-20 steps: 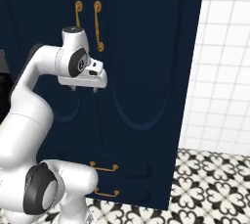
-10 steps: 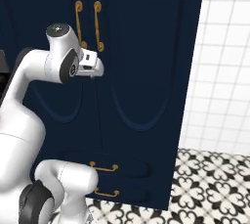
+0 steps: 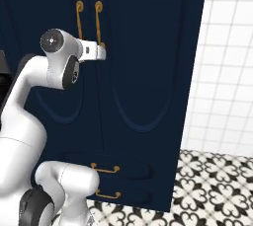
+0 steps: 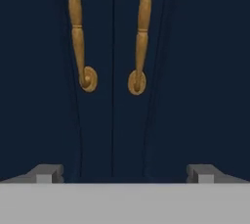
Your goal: Open the cabinet, pick up the bread from the cabinet and place it in the basket. Then move the basket to the dining counter.
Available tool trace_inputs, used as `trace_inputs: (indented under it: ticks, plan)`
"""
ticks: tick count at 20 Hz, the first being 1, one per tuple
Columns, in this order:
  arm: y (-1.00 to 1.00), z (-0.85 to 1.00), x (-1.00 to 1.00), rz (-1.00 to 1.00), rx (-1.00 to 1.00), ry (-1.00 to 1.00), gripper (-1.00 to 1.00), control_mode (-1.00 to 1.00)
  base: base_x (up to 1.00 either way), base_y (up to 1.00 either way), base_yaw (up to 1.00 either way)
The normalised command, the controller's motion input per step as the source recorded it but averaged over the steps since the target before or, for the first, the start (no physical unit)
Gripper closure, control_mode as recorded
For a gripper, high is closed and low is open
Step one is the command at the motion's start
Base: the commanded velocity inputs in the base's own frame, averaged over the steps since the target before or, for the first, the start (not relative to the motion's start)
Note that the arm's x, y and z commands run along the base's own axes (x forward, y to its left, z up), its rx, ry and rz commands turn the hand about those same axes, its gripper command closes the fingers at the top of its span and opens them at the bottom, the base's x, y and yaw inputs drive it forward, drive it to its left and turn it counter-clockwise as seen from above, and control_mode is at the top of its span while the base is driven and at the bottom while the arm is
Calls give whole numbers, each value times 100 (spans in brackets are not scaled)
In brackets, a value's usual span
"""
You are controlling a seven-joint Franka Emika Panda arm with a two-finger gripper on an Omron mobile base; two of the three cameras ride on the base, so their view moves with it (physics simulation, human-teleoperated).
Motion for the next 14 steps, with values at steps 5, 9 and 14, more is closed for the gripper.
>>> trace_inputs:
  ticks: [5, 9, 14]
  plan:
    - [-10, 69, 19, -10, 7, 0, -100, -100, 0, 0, 0]
    - [9, 43, 18, -10, 4, -1, -100, -100, 0, 0, 0]
    - [5, -6, 12, -6, 9, -7, -100, -100, 0, 0, 0]
